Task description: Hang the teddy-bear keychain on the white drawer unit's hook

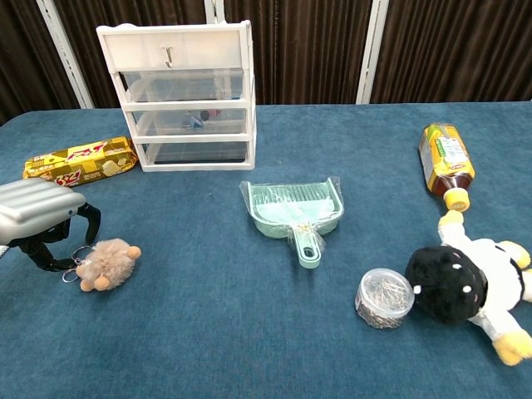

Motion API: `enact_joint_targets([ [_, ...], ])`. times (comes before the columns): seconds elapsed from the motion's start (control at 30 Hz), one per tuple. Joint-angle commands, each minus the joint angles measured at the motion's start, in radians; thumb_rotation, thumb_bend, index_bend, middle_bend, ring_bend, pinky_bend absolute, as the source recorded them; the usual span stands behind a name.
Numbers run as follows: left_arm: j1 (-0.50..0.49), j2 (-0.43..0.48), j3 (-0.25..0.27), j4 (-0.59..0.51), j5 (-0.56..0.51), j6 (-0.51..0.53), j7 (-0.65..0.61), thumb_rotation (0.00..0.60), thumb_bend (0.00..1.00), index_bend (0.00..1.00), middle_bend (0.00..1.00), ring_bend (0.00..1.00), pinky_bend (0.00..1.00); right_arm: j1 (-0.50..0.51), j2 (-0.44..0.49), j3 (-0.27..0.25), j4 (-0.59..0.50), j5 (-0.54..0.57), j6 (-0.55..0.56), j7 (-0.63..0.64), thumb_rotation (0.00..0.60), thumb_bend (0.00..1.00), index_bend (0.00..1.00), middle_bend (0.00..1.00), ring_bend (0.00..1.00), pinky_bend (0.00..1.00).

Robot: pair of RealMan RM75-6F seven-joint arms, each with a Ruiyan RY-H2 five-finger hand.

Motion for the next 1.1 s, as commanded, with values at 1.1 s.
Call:
enact_joint_targets([
  [1.1, -0.112, 0.053, -0.08, 0.005, 0.173, 0.066, -0.037, 0.6, 0.24, 0.52, 0.99, 0.86, 0.72, 0.0, 0.006, 0.0, -0.003, 0.005, -0.008, 0.016, 0.6, 0.0, 0.0, 0.0, 0.0, 0.0],
])
